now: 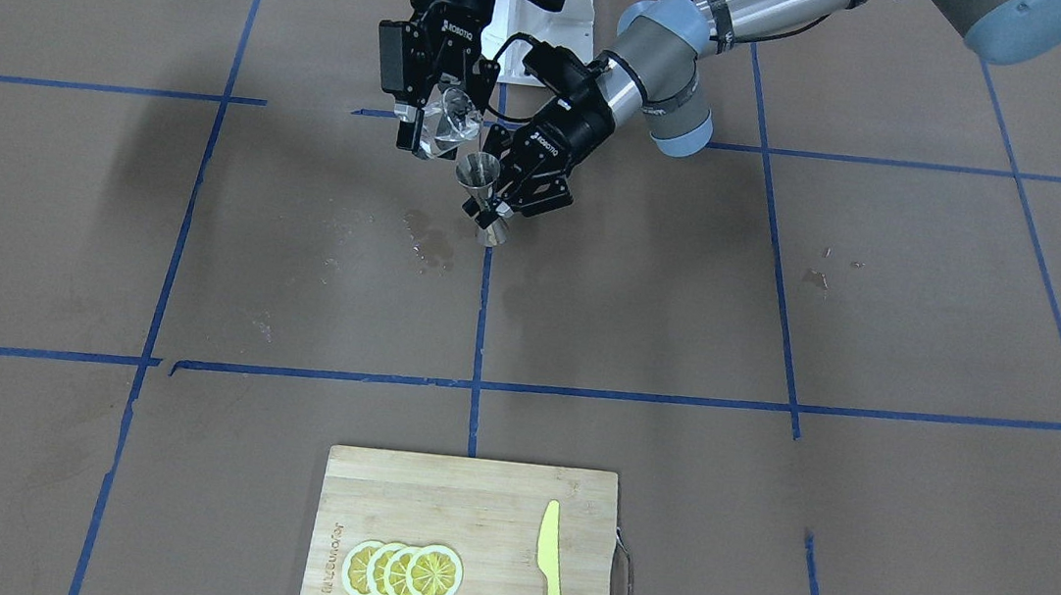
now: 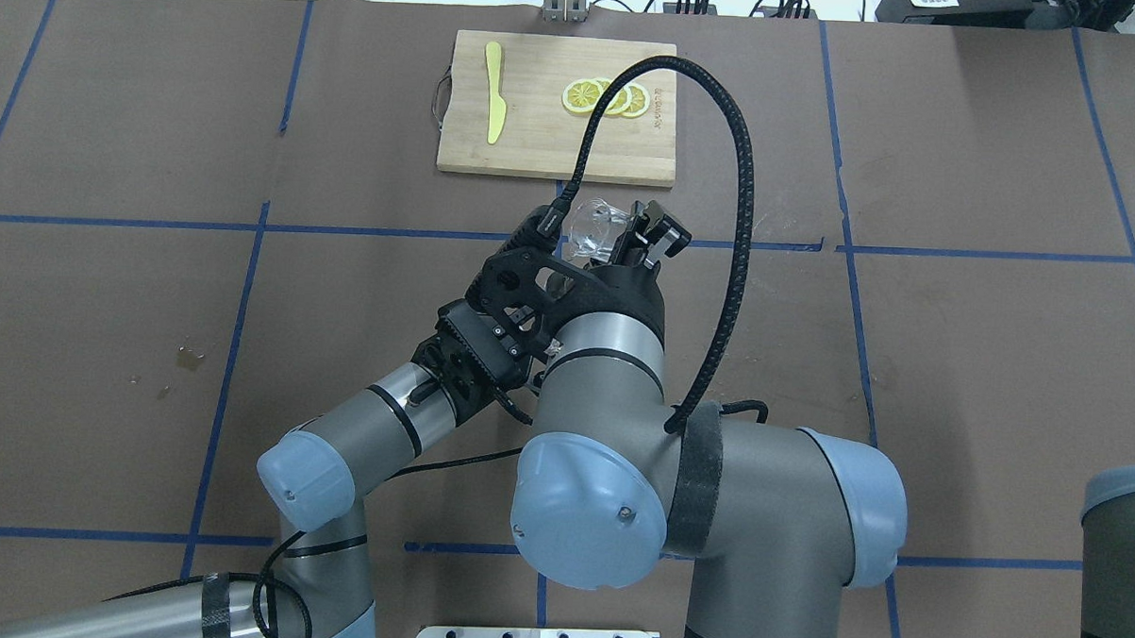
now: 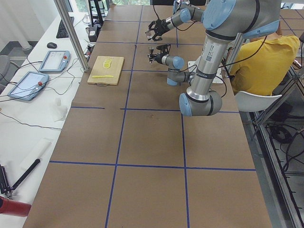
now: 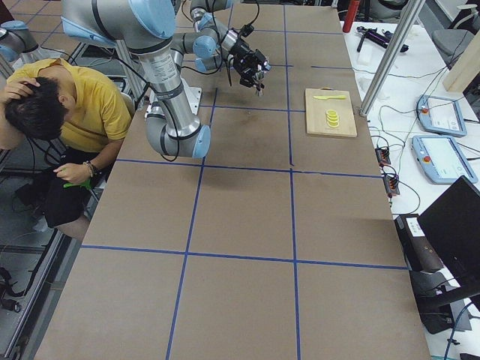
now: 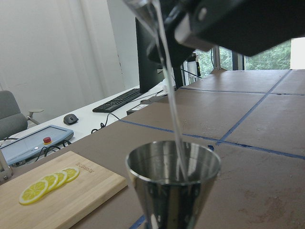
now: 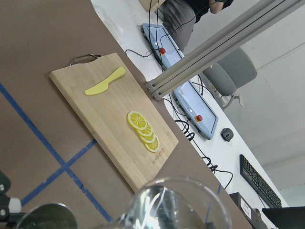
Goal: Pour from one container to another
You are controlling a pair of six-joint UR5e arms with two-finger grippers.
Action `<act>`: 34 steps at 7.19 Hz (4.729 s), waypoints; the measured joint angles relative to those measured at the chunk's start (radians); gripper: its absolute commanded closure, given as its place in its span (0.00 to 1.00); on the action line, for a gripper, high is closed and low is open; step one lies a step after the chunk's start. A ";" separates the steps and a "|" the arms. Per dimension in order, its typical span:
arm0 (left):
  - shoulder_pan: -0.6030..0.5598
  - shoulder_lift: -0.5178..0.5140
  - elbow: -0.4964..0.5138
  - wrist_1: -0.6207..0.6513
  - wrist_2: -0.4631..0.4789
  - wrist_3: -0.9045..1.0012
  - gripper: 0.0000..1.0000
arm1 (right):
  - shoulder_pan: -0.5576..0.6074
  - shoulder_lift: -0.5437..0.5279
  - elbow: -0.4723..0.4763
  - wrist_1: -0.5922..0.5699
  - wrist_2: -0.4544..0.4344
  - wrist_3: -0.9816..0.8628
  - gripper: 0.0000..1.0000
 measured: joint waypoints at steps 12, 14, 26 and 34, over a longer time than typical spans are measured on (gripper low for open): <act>0.000 0.005 -0.008 -0.004 0.000 0.001 1.00 | 0.005 0.018 -0.008 -0.032 -0.063 -0.179 1.00; -0.001 0.006 -0.008 -0.006 0.000 0.001 1.00 | 0.005 0.020 -0.009 -0.031 -0.065 -0.216 1.00; 0.000 0.006 -0.008 -0.006 0.000 0.001 1.00 | 0.005 0.035 -0.028 0.012 -0.074 -0.237 1.00; -0.022 0.131 -0.166 -0.009 0.077 -0.104 1.00 | 0.129 -0.126 0.173 0.118 0.161 0.310 1.00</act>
